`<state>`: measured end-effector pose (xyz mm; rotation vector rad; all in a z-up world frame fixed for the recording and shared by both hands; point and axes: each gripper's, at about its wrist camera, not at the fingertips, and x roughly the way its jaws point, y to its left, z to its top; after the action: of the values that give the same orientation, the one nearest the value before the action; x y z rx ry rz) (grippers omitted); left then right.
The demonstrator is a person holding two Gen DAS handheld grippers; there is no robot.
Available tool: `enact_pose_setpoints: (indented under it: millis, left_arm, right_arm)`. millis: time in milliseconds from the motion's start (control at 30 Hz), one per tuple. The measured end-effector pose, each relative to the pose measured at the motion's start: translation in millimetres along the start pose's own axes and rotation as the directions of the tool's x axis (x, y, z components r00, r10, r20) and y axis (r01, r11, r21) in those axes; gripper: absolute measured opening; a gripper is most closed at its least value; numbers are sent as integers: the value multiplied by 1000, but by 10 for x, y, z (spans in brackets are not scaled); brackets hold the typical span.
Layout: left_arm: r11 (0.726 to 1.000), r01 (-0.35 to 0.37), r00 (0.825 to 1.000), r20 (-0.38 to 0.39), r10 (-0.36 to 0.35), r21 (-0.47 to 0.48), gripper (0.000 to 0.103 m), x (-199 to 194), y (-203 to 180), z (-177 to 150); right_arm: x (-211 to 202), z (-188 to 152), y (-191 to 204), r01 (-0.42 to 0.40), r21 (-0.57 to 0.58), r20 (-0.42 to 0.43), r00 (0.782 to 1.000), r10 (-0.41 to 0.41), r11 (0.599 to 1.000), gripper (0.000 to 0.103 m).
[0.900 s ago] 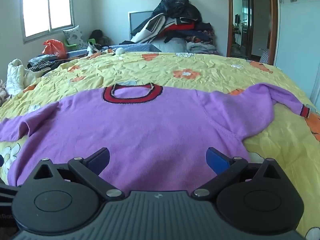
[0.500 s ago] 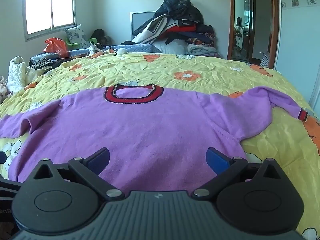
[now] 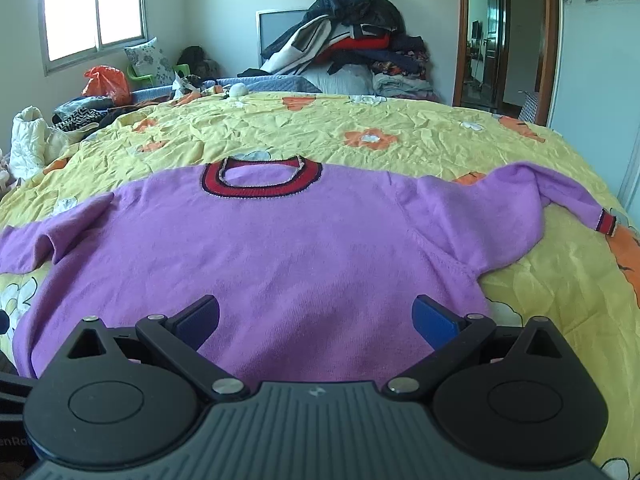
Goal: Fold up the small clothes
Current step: 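Move the right gripper toward the red-striped cuff of a sweater sleeve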
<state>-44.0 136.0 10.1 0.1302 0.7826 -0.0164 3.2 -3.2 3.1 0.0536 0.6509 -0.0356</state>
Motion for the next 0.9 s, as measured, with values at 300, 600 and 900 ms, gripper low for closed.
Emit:
enact_pose_setpoints:
  millis: [300,600,900]
  left_arm:
    - [1000,-11,1000,-12,11,1,103,42,-41,-3]
    - [999,-46,999,-20,46,29,103,154,-134,83]
    - [999,-53,998,-40,53,-4,103,452,-140,302]
  right_arm:
    - [32,33,-62,-7,5,9,1000,7,1000,103]
    - [167,130,-317,60,8,48,997,-60,998,103]
    - [482,363,-1170,181,34,-33,983,-180,983,103]
